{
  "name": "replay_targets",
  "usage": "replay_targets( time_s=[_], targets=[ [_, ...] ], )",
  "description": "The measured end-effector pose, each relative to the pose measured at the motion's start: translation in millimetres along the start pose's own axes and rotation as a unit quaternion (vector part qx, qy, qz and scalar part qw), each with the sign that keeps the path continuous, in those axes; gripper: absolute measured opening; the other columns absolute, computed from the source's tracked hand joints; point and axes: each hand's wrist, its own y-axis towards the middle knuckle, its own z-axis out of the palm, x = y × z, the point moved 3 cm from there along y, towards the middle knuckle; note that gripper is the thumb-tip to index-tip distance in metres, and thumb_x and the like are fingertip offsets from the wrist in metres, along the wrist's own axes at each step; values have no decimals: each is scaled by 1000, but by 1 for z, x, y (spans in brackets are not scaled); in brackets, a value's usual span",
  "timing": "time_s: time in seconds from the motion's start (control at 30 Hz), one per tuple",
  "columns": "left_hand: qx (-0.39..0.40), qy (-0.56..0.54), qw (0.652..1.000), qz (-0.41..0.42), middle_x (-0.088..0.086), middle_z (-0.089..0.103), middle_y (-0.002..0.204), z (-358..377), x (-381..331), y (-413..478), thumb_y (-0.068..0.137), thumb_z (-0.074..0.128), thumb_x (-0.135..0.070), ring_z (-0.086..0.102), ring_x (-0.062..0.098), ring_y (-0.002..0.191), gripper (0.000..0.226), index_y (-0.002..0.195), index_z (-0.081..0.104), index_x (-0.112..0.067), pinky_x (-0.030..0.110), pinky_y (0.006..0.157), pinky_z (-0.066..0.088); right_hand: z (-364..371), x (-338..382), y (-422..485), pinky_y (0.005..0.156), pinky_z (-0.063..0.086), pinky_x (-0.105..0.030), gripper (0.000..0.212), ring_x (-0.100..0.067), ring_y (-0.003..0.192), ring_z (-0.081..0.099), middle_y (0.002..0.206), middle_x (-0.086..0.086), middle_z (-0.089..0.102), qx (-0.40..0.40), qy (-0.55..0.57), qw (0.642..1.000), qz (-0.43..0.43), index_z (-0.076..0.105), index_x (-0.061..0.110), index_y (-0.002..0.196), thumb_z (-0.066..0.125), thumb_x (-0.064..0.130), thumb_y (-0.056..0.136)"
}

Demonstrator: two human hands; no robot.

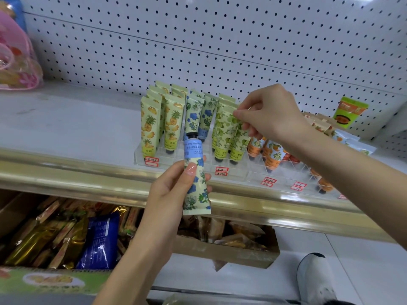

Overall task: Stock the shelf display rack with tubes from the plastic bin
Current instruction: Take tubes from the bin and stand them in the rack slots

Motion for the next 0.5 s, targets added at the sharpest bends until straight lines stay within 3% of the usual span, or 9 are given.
replay_targets(
  time_s=[0.5],
  targets=[
    [6,5,1000,3,-1,71,80,1,2,2,76,57,-41,65,13,73,34,102,71,-26,28,62,50,2,-2,-1,39,47,-17,19,-3,34,51,54,-3,61,-18,28,999,6,64,11,70,64,13,89]
  ],
)
